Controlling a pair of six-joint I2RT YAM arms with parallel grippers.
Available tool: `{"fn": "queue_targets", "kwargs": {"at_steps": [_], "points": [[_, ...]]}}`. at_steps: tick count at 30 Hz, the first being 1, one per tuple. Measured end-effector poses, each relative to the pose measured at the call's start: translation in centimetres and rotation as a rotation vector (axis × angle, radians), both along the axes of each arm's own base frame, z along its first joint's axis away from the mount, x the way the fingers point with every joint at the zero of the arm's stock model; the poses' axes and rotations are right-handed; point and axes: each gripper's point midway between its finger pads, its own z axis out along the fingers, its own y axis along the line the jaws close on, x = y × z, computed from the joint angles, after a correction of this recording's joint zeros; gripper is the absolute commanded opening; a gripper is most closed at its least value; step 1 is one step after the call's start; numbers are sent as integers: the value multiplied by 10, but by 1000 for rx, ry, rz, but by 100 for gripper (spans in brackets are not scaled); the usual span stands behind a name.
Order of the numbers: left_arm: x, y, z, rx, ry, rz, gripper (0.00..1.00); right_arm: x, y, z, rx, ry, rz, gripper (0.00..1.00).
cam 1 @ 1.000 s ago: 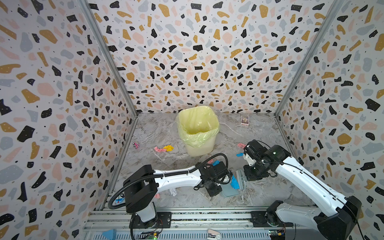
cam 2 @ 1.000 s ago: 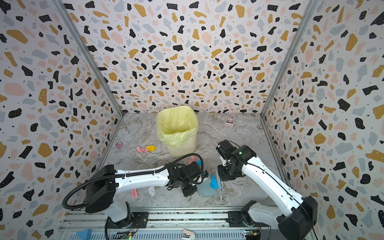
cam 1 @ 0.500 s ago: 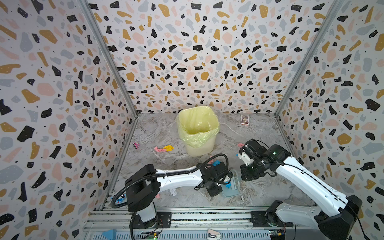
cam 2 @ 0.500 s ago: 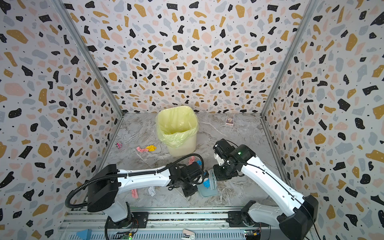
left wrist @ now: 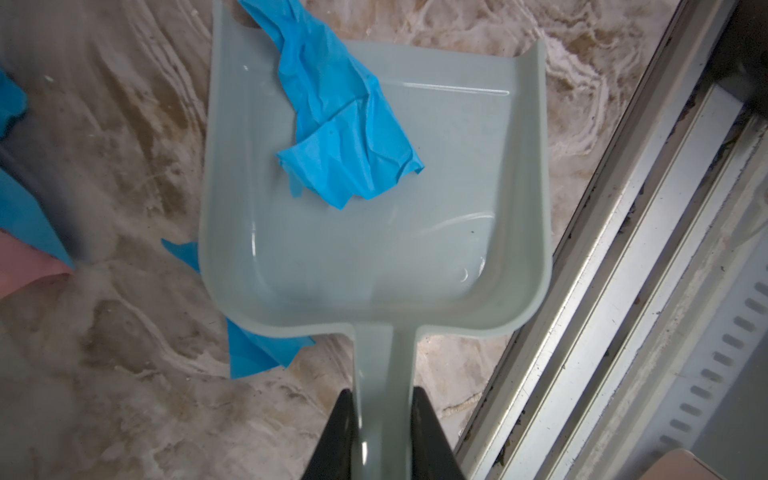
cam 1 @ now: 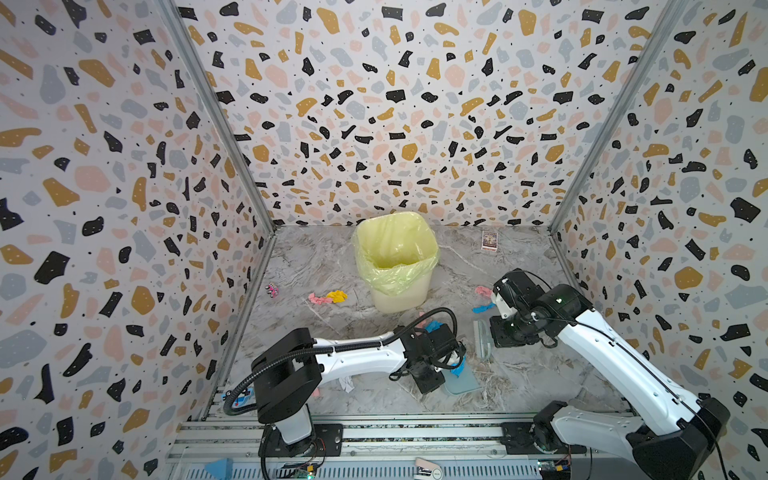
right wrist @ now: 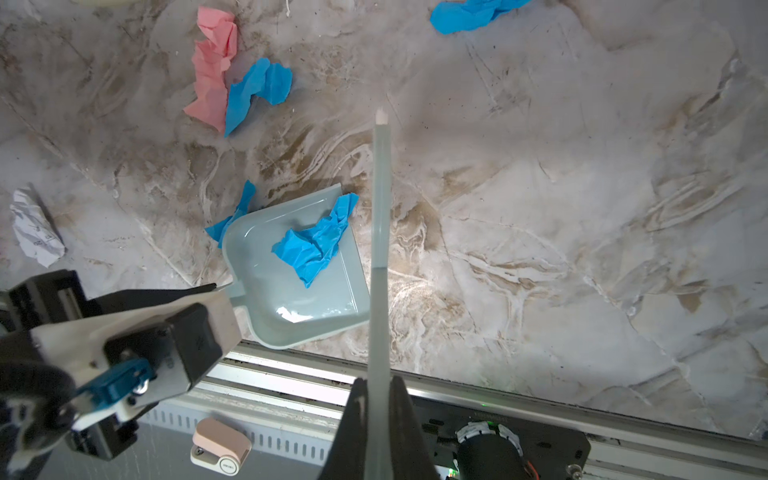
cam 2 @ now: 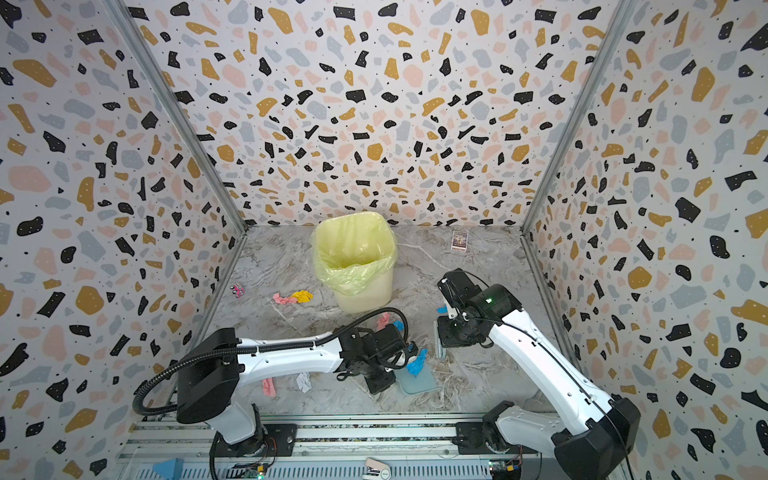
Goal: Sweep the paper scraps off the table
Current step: 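Sweep the blue scraps into the dustpan with the brush in the right gripper, then lift the dustpan with the left gripper while the right arm raises the brush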
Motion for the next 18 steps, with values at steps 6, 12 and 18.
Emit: {"fn": "queue_targets", "kwargs": {"at_steps": [6,12,18], "points": [[1,-2,1,-3,-2,0,0,4,12,-18,16,17,22,0],[1,-2,1,-2,-1,0,0,-4,33,-19,75,32,89,0],[1,-2,0,1,0,1,0,-10,44,-16,123,50,125,0]]}}
